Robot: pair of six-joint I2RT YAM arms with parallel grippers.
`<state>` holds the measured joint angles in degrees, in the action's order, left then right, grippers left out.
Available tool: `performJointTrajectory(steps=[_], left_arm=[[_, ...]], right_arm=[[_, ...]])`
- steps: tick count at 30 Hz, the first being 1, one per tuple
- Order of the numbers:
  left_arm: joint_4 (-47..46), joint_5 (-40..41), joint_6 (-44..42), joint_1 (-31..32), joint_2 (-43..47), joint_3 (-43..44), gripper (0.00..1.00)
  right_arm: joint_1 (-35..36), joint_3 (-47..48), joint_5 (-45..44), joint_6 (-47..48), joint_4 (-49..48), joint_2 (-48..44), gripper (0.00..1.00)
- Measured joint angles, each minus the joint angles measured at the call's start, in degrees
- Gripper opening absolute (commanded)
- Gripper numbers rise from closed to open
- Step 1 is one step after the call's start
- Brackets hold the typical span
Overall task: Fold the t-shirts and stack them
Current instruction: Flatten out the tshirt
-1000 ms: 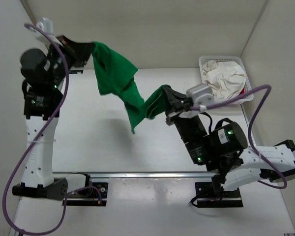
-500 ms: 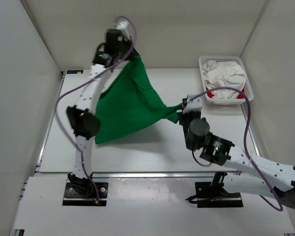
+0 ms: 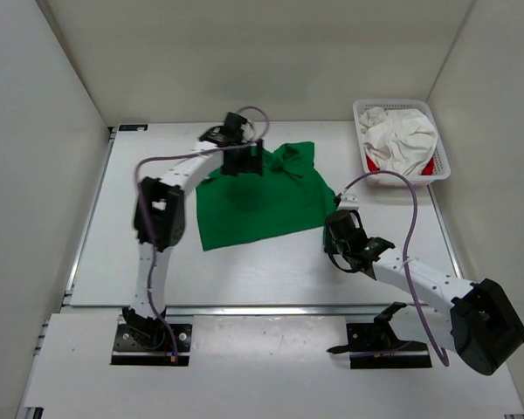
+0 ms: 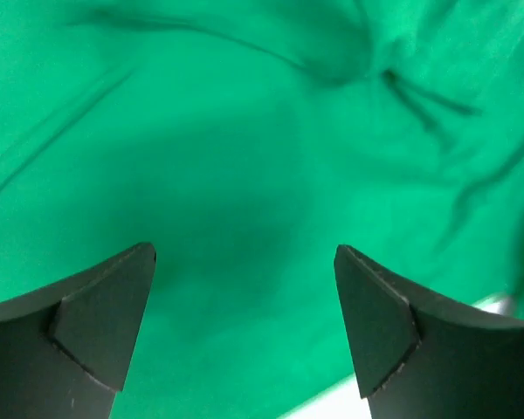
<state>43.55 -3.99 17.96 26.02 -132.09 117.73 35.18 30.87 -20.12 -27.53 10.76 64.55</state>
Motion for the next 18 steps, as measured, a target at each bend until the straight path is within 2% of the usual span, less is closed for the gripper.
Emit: performJointTrajectory(steps=[5,6,7,8,13,18], left_arm=[[-18.9,-1.5,11.8,-11.2,37.6,-42.3,0.87],[-20.0,-1.4,12.8,-12.5,41.4,-45.8,0.85],[-23.0,-1.2,14.1,-13.9,46.5,-51.0,0.75],[-23.9,-1.0,15.1,-14.6,50.2,-54.8,0.63],[-28.2,-0.9,19.6,-12.7,60.3,-74.9,0.53],[-28.1,0.6,26.8,-11.6,68.8,-92.2,0.54]], right_arm=[[-0.3,-2.4,3.4,-4.7,2.7,-3.6,0.00],[-0.5,-2.8,4.0,-5.4,3.3,-4.3,0.00],[-1.6,-4.1,4.7,-6.2,4.0,-6.7,0.00],[-2.1,-4.7,4.8,-6.7,4.6,-7.9,0.00],[-8.9,-6.3,7.4,-7.0,7.2,-15.7,0.00],[-13.2,-6.4,10.2,-6.3,7.2,-18.5,0.00]])
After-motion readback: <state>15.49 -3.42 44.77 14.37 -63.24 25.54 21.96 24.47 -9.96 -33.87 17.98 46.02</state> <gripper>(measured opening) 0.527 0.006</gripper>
